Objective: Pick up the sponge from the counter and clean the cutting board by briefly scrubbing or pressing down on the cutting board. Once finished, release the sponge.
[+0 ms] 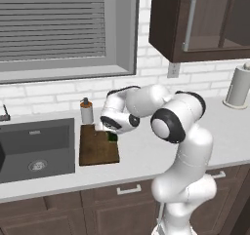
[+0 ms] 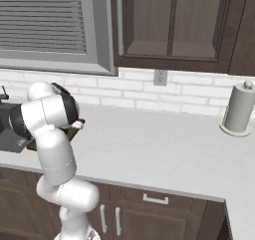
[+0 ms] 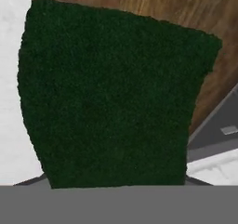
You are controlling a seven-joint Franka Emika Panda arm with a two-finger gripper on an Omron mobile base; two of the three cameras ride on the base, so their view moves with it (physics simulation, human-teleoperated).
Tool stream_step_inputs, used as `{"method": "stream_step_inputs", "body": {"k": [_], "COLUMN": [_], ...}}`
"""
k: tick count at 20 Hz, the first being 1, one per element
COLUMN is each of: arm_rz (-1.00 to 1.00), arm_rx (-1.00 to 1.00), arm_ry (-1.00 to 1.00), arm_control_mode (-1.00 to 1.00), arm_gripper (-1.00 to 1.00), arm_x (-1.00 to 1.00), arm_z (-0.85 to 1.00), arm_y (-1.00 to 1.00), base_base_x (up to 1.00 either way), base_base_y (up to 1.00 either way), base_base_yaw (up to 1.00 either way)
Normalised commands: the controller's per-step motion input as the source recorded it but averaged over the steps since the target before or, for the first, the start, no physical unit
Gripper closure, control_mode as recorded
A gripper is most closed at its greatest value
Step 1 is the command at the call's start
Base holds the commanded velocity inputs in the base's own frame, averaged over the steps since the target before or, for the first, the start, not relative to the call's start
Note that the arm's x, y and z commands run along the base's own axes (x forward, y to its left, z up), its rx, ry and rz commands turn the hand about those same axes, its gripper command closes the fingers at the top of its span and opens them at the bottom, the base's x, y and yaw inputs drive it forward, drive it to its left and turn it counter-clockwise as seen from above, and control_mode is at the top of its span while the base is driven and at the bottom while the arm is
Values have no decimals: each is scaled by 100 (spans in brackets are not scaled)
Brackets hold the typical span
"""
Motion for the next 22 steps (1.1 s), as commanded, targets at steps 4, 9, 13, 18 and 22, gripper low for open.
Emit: {"method": "stream_step_inputs", "body": {"k": [4, 9, 13, 18, 22], "arm_rz": [-32, -30, -26, -22, -18], "arm_rx": [-11, -13, -2, 0, 0], "arm_ry": [-34, -36, -18, -2, 0], "arm_control_mode": [-100, -100, -100, -100, -100], "arm_gripper": [100, 100, 100, 100, 100], "arm_x": [42, 35, 15, -1, -16], "arm_z": [-70, -73, -18, 23, 26], "arm_y": [2, 12, 44, 40, 44], "base_base_x": [0, 0, 0, 0, 0], "base_base_y": [0, 0, 0, 0, 0], "base_base_yaw": [0, 0, 0, 0, 0]}}
